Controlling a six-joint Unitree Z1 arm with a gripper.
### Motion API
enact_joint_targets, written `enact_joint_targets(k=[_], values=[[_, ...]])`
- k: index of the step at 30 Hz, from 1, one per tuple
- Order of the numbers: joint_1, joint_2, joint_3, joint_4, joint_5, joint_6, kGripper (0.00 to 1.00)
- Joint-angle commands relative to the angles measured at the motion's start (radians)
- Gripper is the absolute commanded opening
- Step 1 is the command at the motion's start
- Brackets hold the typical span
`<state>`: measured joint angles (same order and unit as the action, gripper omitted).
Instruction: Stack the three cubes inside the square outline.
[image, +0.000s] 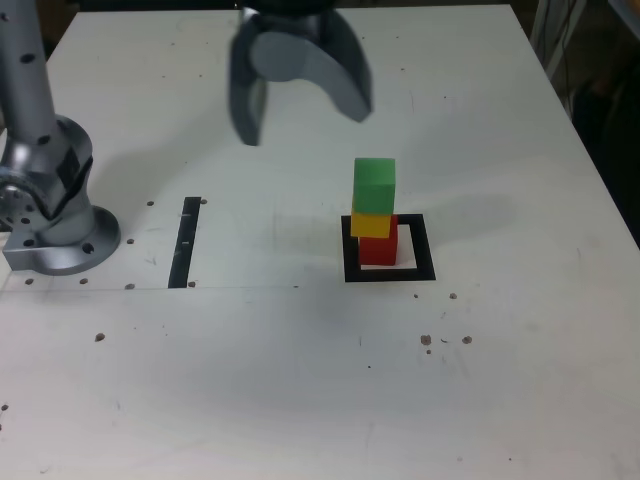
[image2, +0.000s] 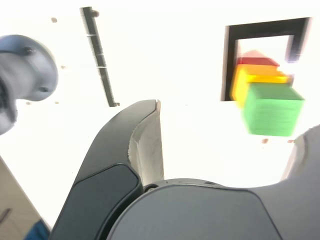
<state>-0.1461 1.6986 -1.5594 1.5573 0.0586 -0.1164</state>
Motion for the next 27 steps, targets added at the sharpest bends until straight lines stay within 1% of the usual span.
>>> enact_joint_targets(k=[1,4,8,11,16,22,27], values=[[-0.002,-0.045,0.083,-0.002,0.0,0.004,0.99],[-0.002,-0.11,0.201,-0.035,-0.001,0.003,0.99],[-0.001,-0.201,0.366,-0.117,-0.01,-0.001,0.99],[0.0,-0.236,0.466,-0.173,-0.02,-0.007,0.99],[0.002,-0.241,0.593,-0.249,-0.029,-0.018,0.99],[0.005,-0.231,0.739,-0.398,-0.033,-0.022,0.99],[0.005,-0.222,0.815,-0.48,-0.033,-0.022,0.99]])
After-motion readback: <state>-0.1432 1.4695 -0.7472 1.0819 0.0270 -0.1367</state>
